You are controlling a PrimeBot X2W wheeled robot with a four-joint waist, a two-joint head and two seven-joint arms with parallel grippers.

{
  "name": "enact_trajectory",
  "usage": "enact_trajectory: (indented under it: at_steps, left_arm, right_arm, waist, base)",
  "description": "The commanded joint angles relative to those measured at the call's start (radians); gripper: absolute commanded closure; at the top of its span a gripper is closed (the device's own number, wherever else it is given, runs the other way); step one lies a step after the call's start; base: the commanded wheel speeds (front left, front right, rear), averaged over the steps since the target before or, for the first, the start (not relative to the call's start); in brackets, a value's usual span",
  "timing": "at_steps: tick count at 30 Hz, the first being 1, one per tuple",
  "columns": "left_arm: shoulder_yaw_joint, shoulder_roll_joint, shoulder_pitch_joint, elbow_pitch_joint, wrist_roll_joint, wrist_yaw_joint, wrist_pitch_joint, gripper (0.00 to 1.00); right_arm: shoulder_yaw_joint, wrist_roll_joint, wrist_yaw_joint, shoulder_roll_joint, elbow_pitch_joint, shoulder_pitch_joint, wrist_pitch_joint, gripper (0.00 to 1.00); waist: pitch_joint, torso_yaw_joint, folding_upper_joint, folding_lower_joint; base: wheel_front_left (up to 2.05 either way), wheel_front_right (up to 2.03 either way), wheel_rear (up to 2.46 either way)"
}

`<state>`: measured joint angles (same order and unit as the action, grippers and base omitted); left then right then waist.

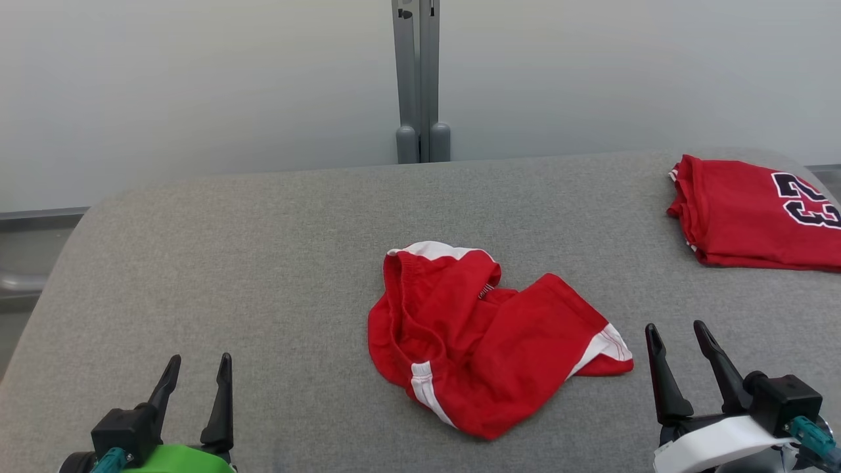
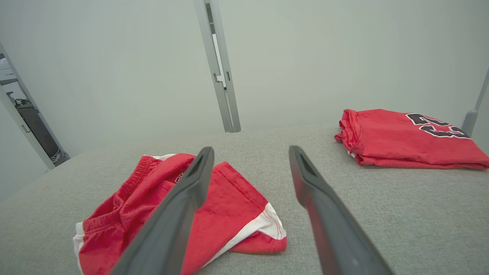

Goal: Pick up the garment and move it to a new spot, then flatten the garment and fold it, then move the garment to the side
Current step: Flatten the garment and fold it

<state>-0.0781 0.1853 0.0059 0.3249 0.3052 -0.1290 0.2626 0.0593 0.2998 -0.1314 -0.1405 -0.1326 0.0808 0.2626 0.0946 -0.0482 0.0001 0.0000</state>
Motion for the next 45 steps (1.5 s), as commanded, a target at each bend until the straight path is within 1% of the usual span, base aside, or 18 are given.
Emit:
enact_trajectory:
  at_steps: [1, 10, 45]
  left_arm:
    - [0.006, 0.004, 0.015, -0.003, -0.009, -0.004, 0.002, 0.0]
    - [0.011, 0.003, 0.018, 0.001, -0.022, -0.004, 0.002, 0.0]
    - [0.016, 0.0, 0.023, -0.002, -0.03, -0.004, 0.002, 0.0]
  right_arm:
    - [-0.002, -0.009, 0.002, 0.002, 0.015, 0.017, 0.002, 0.0]
    - [-0.002, -0.025, 0.002, 0.015, 0.047, 0.046, 0.003, 0.0]
    - [0.003, -0.024, 0.002, 0.016, 0.03, 0.049, 0.003, 0.0]
  waist:
    - [0.004, 0.003, -0.0001, 0.0]
    - [0.013, 0.0, -0.0001, 0.0]
    - [0.017, -0.008, -0.0001, 0.0]
  base:
    - [0.0, 0.0, 0.0]
    - [0.0, 0.0, 0.0]
    - [0.0, 0.0, 0.0]
